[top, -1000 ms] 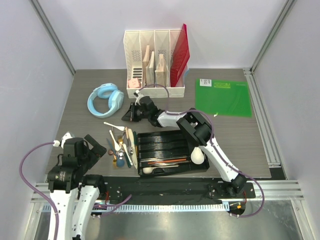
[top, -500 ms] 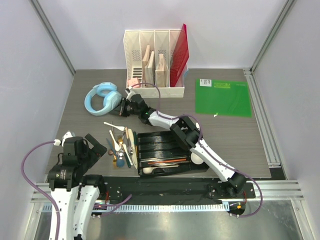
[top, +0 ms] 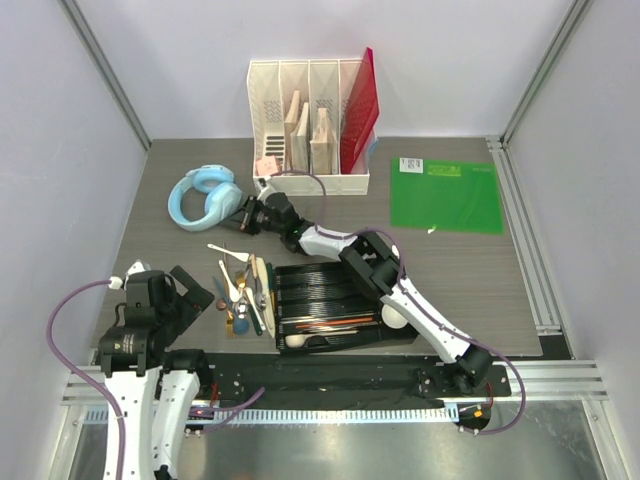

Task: Sort the eating utensils into containers
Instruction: Place the distractor at the center of the board.

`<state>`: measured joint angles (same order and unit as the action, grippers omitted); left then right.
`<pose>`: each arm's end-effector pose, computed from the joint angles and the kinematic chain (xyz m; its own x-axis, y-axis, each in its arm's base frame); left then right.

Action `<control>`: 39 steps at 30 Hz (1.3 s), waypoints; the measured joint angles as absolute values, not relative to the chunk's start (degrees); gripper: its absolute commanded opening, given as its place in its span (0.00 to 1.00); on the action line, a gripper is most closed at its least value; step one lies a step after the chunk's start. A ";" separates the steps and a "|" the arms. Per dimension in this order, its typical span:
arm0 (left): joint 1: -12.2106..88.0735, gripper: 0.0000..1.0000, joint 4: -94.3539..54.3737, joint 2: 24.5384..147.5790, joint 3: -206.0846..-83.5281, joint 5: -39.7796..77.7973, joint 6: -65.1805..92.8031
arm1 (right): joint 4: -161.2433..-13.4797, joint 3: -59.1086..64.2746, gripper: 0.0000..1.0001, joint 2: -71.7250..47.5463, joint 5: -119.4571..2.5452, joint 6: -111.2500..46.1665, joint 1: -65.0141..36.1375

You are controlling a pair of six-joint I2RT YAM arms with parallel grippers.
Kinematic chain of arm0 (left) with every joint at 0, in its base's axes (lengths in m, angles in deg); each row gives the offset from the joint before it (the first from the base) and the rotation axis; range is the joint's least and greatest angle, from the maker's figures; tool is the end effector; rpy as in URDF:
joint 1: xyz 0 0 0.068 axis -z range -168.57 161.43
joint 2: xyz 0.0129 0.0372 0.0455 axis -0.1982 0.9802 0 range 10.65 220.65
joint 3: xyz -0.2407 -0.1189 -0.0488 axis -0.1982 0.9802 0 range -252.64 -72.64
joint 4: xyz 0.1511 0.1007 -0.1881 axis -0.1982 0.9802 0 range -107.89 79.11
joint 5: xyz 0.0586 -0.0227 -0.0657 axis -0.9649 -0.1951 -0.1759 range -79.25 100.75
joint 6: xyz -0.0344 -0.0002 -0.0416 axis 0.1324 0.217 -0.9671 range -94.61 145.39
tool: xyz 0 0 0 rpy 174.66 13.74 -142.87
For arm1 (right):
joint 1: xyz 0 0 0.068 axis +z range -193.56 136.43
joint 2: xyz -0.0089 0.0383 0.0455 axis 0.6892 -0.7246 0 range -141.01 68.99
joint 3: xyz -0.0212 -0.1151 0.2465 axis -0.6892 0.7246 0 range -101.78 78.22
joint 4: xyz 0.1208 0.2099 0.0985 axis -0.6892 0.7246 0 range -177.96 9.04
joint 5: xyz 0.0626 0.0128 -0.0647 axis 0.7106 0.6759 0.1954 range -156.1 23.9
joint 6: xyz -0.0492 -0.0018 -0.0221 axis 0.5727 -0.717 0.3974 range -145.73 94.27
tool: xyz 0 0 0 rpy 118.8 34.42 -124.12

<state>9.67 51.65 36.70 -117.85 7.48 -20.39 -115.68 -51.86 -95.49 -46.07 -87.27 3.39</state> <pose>0.0643 0.0039 0.2822 -0.4889 -0.7308 -0.4762 -0.5984 0.6782 -0.4265 0.4123 0.4595 0.0827 -0.8456 0.3047 -0.4383 -0.3680 0.2619 0.8922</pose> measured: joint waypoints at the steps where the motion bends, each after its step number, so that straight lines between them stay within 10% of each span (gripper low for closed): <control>1: 9.50 0.98 51.59 36.70 -117.78 7.65 -20.32 | -117.26 -49.68 0.01 -94.51 -46.15 -87.48 3.26; 13: 5.56 0.97 50.65 36.78 -117.26 11.15 -18.29 | -122.37 -32.54 0.01 -85.33 -47.97 -85.39 0.73; 39: 5.34 0.96 50.49 38.05 -117.04 12.33 -17.59 | -127.53 -51.49 0.01 -98.20 -56.77 -93.93 4.20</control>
